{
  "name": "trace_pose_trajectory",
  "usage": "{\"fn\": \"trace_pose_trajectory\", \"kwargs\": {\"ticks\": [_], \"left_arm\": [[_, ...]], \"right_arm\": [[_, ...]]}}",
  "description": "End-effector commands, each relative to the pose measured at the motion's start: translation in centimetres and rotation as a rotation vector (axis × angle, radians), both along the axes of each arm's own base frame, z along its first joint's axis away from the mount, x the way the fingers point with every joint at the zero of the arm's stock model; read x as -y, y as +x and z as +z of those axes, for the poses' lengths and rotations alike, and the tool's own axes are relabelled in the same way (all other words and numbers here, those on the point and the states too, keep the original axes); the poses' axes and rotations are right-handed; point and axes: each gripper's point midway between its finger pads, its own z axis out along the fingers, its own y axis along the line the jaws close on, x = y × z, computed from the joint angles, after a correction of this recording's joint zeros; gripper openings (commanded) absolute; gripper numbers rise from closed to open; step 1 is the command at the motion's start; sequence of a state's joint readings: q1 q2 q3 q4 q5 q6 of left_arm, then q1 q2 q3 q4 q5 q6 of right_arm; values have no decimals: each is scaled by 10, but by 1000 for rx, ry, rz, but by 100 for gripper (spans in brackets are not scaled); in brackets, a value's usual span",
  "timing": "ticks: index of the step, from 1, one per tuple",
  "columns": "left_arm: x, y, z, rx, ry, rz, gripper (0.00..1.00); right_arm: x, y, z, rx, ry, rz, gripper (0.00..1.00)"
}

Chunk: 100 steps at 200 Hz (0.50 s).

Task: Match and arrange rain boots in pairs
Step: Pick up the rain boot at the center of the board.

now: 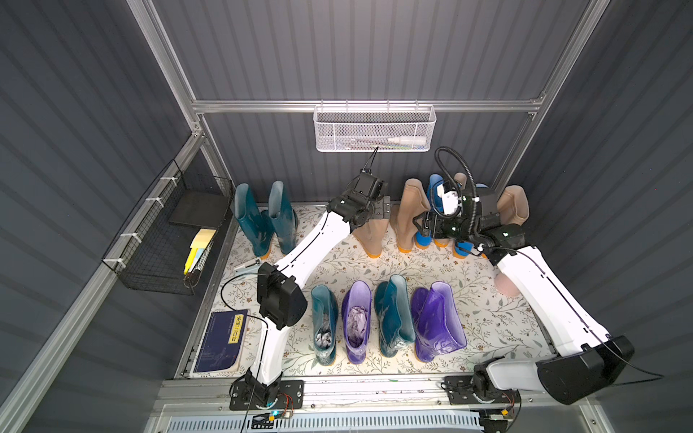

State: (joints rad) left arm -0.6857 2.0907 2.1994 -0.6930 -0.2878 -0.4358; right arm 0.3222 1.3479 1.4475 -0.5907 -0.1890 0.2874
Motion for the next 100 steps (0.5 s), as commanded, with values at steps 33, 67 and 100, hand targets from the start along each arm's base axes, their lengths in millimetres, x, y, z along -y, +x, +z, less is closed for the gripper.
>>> {"fn": "trace_pose_trajectory", "kwargs": {"ticks": [33, 67, 100], "left_arm": [[-4, -12, 44, 67, -93, 0, 99], [-4, -12, 43, 68, -99, 2, 100], [0, -5, 34, 54, -80, 14, 99]], "right_arm": [[-3, -2, 7, 16, 37, 10, 81], [-3, -4, 11, 23, 42, 14, 81], [-1, -7, 14, 32, 38, 9, 82]]}}
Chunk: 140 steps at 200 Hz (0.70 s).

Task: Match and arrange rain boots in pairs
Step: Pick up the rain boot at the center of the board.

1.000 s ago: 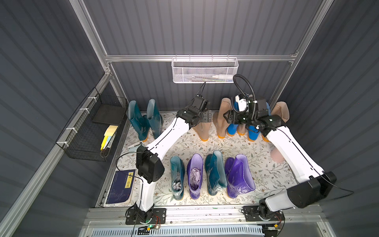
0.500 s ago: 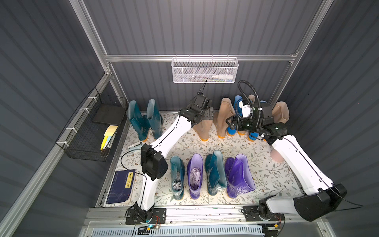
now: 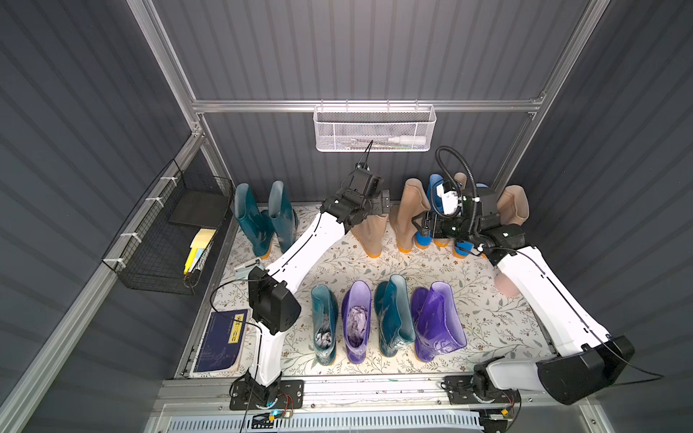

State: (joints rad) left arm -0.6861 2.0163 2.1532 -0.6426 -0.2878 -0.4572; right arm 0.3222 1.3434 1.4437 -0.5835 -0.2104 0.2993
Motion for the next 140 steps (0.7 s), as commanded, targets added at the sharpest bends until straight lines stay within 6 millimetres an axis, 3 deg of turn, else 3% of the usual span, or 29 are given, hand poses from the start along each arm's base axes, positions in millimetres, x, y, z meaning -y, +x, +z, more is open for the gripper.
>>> {"fn": "trace_pose_trajectory", "kwargs": {"ticks": [1, 52, 99, 119, 140], "left_arm": [[5, 2, 3, 0, -14, 2, 100], [13, 18, -22, -26, 43, 17, 99], [17, 25, -41, -51, 70, 17, 91], [19, 27, -46, -52, 76, 7, 77], [22, 28, -49, -59, 79, -9, 45]], "right_arm": [[3, -5, 12, 32, 16, -3, 82], [8, -13, 15, 39, 2, -11, 82], [11, -21, 11, 31, 6, -18, 82], [11, -22, 9, 27, 8, -20, 82], [12, -24, 6, 22, 9, -23, 82]]}}
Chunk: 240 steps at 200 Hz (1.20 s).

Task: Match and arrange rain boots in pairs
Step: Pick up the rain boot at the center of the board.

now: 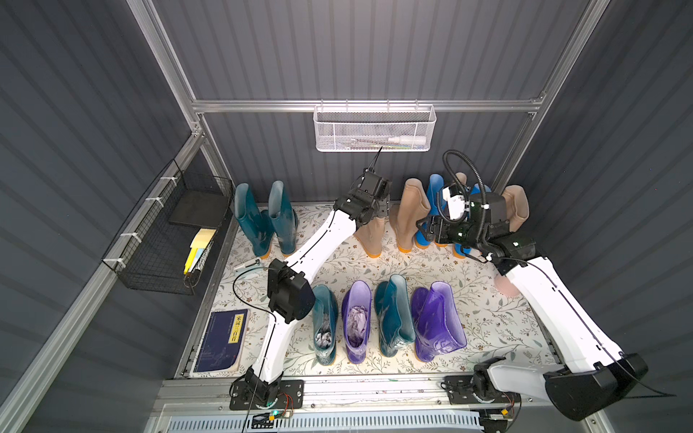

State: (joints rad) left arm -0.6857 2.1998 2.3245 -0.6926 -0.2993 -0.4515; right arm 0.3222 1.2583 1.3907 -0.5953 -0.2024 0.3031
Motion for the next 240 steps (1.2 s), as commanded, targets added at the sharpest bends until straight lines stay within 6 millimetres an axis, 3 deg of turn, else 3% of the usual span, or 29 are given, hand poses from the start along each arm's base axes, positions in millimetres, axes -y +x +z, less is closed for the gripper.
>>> {"fn": "trace_pose_trajectory", "kwargs": {"ticks": [1, 21, 94, 155, 240], "left_arm": [[3, 1, -9, -17, 29, -16, 43], [2, 2, -4, -4, 32, -23, 29], [-13, 4, 38, 71, 35, -71, 2], [-36, 2, 76, 144, 71, -96, 0], [-86, 4, 90, 160, 133, -63, 0]], "right_arm": [[4, -4, 0, 2, 4, -14, 82], [5, -5, -2, 0, 1, -20, 82], [4, -5, -5, -5, 10, -19, 82], [4, -4, -7, -11, 11, -19, 81], [-3, 1, -10, -30, 36, -5, 81]]}}
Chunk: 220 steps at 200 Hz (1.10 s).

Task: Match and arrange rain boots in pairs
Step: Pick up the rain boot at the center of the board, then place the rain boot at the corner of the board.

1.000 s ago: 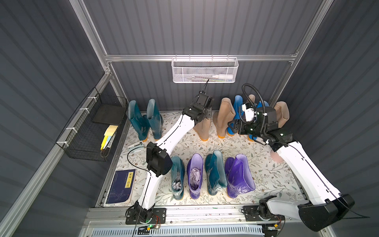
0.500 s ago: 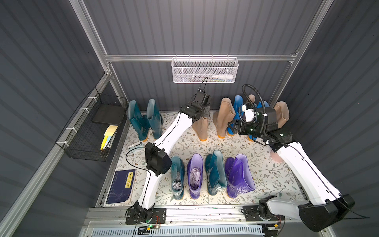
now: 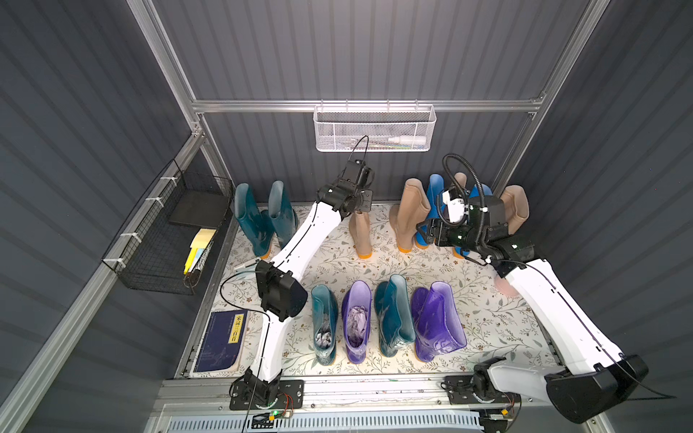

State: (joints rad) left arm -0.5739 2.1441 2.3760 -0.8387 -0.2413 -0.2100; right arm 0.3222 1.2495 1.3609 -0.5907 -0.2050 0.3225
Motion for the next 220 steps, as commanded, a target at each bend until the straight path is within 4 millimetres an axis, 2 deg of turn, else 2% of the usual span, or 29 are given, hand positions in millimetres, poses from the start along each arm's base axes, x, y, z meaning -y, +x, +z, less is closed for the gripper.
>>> {"fn": "trace_pose_trajectory", "kwargs": {"ticks": [1, 47, 120, 220], "left_arm": [[-23, -4, 66, 146, -46, 3, 0], [-49, 0, 73, 164, 13, 16, 0], [-89, 9, 68, 170, 108, 35, 0], [-138, 23, 68, 192, 132, 60, 0]], "right_arm": [[-4, 4, -1, -5, 27, 3, 81], [-6, 6, -2, -16, 34, 5, 80], [-13, 12, -5, -38, 45, 15, 79], [-32, 15, -10, -61, 33, 44, 78]]}}
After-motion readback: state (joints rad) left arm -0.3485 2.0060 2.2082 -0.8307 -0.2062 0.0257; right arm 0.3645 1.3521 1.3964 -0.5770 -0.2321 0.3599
